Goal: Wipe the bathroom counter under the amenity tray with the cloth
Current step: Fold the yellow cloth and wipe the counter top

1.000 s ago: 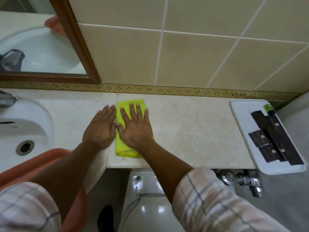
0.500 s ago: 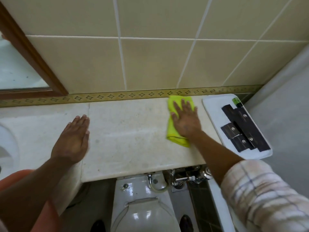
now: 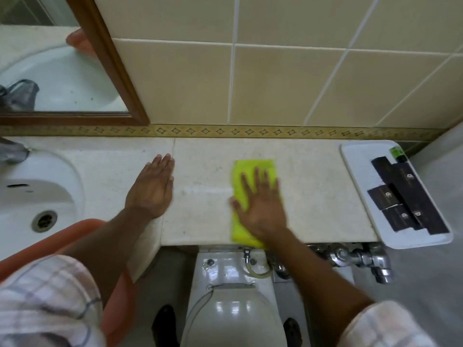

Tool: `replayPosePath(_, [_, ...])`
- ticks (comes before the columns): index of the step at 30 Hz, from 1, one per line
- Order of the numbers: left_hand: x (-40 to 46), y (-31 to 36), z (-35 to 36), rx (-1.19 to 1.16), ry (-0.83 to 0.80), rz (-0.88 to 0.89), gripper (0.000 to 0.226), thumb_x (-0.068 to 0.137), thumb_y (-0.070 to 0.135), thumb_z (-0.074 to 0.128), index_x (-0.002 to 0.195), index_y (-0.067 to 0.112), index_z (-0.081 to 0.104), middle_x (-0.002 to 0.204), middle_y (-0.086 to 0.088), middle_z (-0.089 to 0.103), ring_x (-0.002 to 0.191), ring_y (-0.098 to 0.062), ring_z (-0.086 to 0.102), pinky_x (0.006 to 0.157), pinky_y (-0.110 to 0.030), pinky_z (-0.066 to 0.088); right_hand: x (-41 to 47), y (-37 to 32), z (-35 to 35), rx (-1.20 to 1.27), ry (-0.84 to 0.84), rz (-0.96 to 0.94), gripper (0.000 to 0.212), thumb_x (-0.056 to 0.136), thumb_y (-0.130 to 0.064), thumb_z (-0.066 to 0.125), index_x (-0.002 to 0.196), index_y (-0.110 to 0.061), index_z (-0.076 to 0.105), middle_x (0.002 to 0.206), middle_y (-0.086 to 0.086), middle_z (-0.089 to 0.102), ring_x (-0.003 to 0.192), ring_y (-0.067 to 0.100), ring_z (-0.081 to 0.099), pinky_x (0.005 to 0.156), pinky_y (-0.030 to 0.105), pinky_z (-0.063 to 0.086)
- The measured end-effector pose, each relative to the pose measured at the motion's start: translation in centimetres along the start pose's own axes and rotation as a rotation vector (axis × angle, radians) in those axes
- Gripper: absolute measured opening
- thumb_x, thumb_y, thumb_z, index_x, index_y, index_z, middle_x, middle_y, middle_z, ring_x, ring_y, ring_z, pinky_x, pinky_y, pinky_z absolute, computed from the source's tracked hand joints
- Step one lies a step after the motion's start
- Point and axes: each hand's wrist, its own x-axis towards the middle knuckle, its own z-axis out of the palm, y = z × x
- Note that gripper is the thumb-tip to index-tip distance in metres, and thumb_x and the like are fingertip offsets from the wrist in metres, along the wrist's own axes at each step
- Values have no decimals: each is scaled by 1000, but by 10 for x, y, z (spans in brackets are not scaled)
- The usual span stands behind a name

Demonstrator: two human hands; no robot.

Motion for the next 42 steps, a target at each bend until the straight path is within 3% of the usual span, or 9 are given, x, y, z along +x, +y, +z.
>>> replayPosePath(5, [1, 1, 2, -13, 53, 29, 61, 93, 30, 23, 147, 4, 35, 157, -14, 31, 147, -30, 26, 120, -43, 19, -20, -77, 24, 82, 26, -130, 68, 93, -56, 33, 154, -26, 28, 164, 13, 15, 153, 33, 4, 121, 56, 3])
replayPosePath(8, [-1, 2, 2, -24, 53, 30, 62, 94, 34, 20, 147, 5, 34, 157, -14, 31, 147, -28, 24, 120, -43, 19, -20, -40, 17, 79, 45, -163, 61, 96, -50, 34, 153, -30, 30, 165, 8, 16, 153, 30, 6, 122, 53, 5])
replayPosePath(19, [-3, 4, 0, -30, 38, 21, 65, 94, 38, 15, 149, 6, 29, 159, -11, 27, 149, -25, 20, 122, -41, 15, -46, 149, -26, 48, 37, 223, 60, 102, -49, 24, 157, -32, 8, 166, 6, -3, 153, 24, -11, 124, 49, -4])
replayPosePath(23, [1, 4, 1, -33, 39, 14, 64, 94, 37, 15, 150, 7, 28, 159, -9, 26, 149, -23, 18, 122, -40, 15, -39, 95, -15, 21, 3, 182, 64, 99, -54, 17, 157, -32, 1, 165, 7, -9, 151, 27, -16, 122, 52, -7])
replayPosePath(28, [1, -1, 5, -15, 39, 11, 63, 95, 36, 17, 149, 7, 30, 158, -9, 29, 149, -23, 21, 122, -39, 16, -20, -32, 12, 87, -14, -63, 66, 96, -54, 24, 156, -27, 18, 166, 11, 6, 153, 33, -5, 121, 57, -2])
replayPosePath(33, [0, 6, -3, 11, 82, -3, 55, 93, 26, 31, 142, 2, 44, 150, -18, 42, 142, -33, 35, 119, -42, 25, -5, -55, 7, 98, -39, -79, 69, 96, -60, 24, 157, -28, 16, 166, 10, 3, 153, 29, -7, 122, 50, -8])
replayPosePath(36, [12, 22, -19, -26, 55, 42, 46, 89, 28, 39, 120, 3, 63, 126, -21, 62, 121, -37, 54, 108, -40, 38, -34, -42, -4, 282, 49, 81, 67, 95, -56, 43, 150, -18, 38, 159, 17, 30, 148, 32, 24, 121, 43, 19])
replayPosePath(38, [31, 47, -28, -155, -40, 110, 39, 88, 34, 48, 108, 7, 68, 109, -17, 67, 106, -34, 60, 96, -37, 44, -60, -40, -10, 333, 157, 246, 64, 90, -50, 55, 139, -9, 49, 138, 20, 52, 126, 37, 47, 103, 45, 40])
replayPosePath(42, [69, 98, -44, -269, -361, 7, 49, 71, 30, 68, 117, 12, 62, 118, -9, 64, 108, -25, 58, 85, -28, 45, -64, -48, -23, 529, -23, 456, 57, 87, -46, 64, 121, -2, 50, 116, 17, 57, 109, 37, 56, 84, 41, 47])
